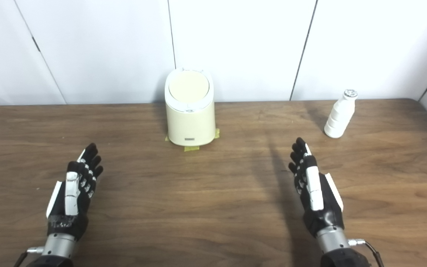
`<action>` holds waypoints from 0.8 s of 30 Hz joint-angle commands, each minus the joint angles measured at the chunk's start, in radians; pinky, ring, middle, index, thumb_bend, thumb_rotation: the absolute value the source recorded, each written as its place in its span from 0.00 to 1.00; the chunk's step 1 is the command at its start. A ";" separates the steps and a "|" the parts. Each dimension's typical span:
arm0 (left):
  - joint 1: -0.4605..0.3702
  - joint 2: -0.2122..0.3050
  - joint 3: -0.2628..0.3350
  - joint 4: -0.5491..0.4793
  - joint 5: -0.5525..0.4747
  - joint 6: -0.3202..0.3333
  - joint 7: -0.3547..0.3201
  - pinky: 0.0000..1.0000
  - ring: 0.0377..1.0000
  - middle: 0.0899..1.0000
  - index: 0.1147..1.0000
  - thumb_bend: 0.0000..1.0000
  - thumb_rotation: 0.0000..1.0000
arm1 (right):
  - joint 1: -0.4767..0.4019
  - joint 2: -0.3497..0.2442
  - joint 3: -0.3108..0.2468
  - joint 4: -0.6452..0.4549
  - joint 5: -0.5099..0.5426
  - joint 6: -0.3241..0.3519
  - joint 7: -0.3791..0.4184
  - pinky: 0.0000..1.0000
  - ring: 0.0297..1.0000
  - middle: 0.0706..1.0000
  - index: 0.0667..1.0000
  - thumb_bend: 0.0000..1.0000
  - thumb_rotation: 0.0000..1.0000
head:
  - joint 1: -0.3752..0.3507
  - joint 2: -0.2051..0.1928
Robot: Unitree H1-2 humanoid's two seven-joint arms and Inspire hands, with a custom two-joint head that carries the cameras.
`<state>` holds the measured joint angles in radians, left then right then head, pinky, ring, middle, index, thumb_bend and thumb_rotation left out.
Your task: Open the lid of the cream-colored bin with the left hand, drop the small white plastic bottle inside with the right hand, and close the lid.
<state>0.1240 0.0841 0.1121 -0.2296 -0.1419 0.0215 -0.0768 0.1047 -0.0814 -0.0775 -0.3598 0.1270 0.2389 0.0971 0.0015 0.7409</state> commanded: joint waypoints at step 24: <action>0.122 -0.022 -0.010 -0.038 0.010 -0.027 0.003 0.97 0.97 0.99 1.00 0.56 0.97 | 0.036 -0.011 0.005 -0.040 -0.029 -0.005 -0.003 0.96 1.00 1.00 1.00 0.58 1.00 | 0.002 -0.022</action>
<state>0.1248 0.0833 0.1120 -0.2303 -0.1311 0.0211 -0.0766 0.1073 -0.0814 -0.0757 -0.3685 0.0929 0.2613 0.0898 0.0031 0.7179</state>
